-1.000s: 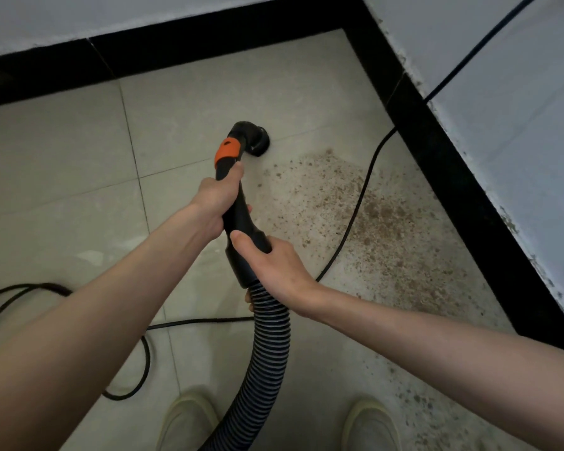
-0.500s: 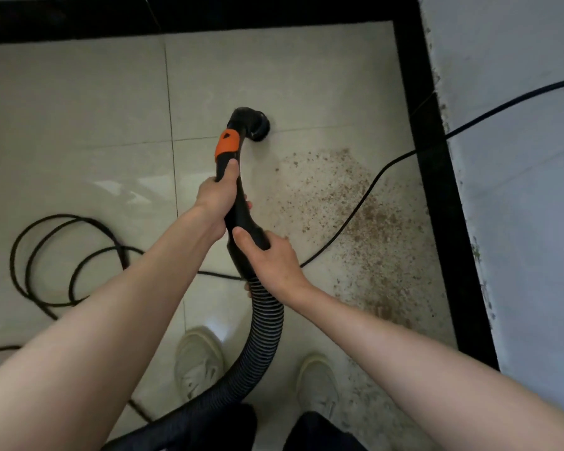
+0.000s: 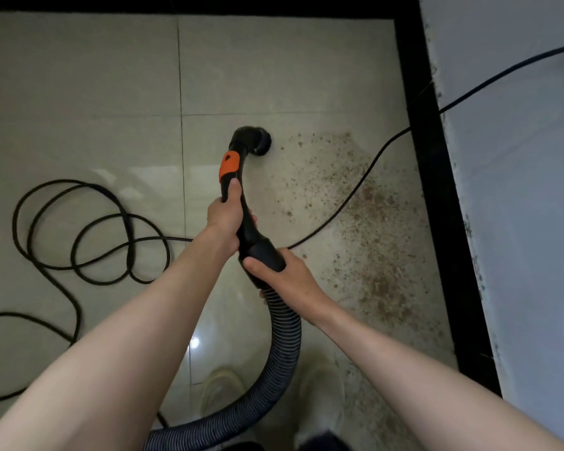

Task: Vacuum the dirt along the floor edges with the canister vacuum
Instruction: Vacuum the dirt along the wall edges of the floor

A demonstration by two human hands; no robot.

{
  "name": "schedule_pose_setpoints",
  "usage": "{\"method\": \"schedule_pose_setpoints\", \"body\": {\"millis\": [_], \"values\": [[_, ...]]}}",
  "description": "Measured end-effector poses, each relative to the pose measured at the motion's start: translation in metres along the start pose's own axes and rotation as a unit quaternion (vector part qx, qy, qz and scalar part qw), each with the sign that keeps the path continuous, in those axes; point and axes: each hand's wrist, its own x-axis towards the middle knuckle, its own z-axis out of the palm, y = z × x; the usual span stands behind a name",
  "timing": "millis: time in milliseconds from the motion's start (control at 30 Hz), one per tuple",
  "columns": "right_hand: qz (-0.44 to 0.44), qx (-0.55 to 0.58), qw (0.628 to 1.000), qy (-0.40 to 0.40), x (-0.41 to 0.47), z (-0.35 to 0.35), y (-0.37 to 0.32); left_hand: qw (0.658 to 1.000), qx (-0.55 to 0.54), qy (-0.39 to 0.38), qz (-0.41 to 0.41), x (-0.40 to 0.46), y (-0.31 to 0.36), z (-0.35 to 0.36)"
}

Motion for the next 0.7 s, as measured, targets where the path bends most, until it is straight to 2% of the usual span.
{"method": "schedule_pose_setpoints", "body": {"millis": [133,333,700], "values": [[-0.009,0.074,0.997,0.006,0.003,0.002,0.021,0.999,0.019,-0.02,0.023,0.01,-0.006,0.003],[-0.062,0.026,0.996,0.061,0.031,-0.017,0.058,0.999,0.005,-0.018,0.046,0.032,-0.037,0.027],[-0.089,0.044,0.989,0.106,0.061,-0.041,0.082,0.989,0.07,-0.058,0.113,0.054,-0.046,0.075]]}}
